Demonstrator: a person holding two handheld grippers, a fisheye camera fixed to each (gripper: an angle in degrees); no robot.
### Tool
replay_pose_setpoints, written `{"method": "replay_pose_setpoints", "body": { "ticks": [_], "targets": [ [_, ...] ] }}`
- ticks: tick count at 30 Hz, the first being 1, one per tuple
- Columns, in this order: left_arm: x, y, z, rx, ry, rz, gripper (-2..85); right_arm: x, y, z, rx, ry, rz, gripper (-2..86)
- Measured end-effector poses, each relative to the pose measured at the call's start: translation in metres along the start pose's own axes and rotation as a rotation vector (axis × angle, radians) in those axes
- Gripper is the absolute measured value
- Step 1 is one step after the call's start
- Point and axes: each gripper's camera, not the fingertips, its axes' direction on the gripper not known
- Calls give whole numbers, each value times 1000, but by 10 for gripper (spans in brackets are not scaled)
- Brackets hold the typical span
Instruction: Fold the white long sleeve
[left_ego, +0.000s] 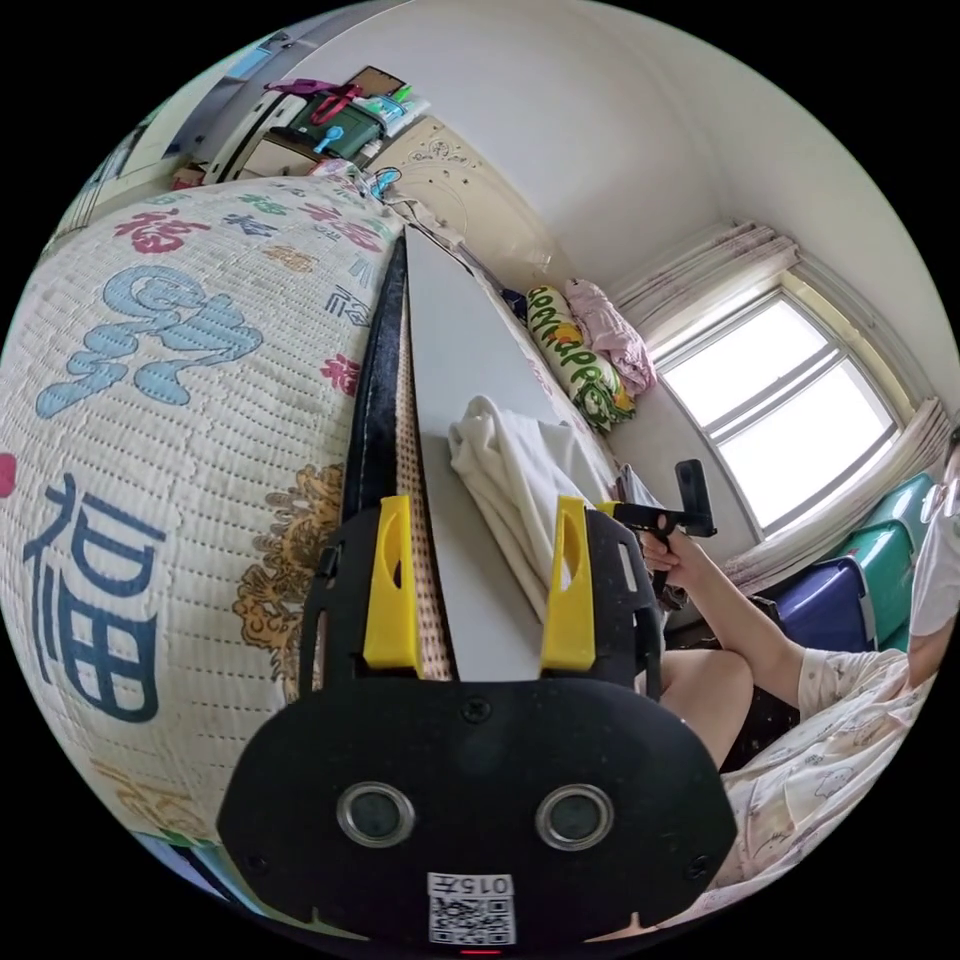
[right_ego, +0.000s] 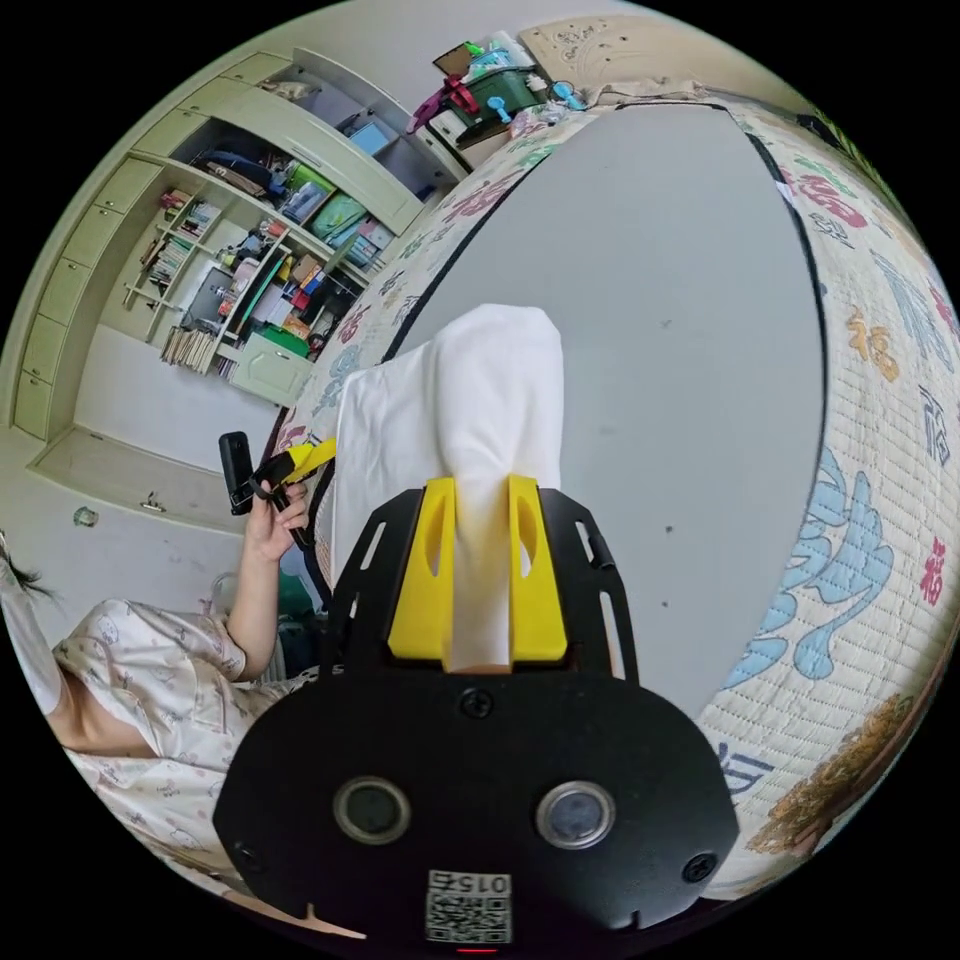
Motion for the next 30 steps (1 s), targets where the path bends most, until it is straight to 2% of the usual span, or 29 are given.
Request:
{"method": "replay_pose_setpoints", "body": {
  "ticks": [3, 7, 9, 11, 14, 21, 23, 30],
  "targets": [
    [-14, 5, -13, 30, 24, -7, 188, -31, -14, 33, -74, -14, -64, 86],
    [-55, 14, -32, 84, 90, -73, 159, -62, -21, 58, -146, 66, -165, 91],
    [-76, 16, -39, 94, 132, -104, 141, -50, -25, 50, -143, 43, -145, 93],
    [-92, 18, -46, 96, 142, -114, 123, -20, -27, 26, -20, -63, -66, 88],
    [-110, 24, -54, 95, 137, -117, 108, 4, -29, 16, 111, -120, -6, 98],
    [-166, 48, -71, 96, 197, -123, 80, 6, -60, 104, -67, -37, -14, 169],
    [-187, 62, -77, 101, 210, -123, 76, 13, -62, 133, -102, -46, 10, 160],
    [-251, 107, -89, 96, 233, -124, 68, 24, -23, 169, -38, -6, 14, 108]
  ]
}}
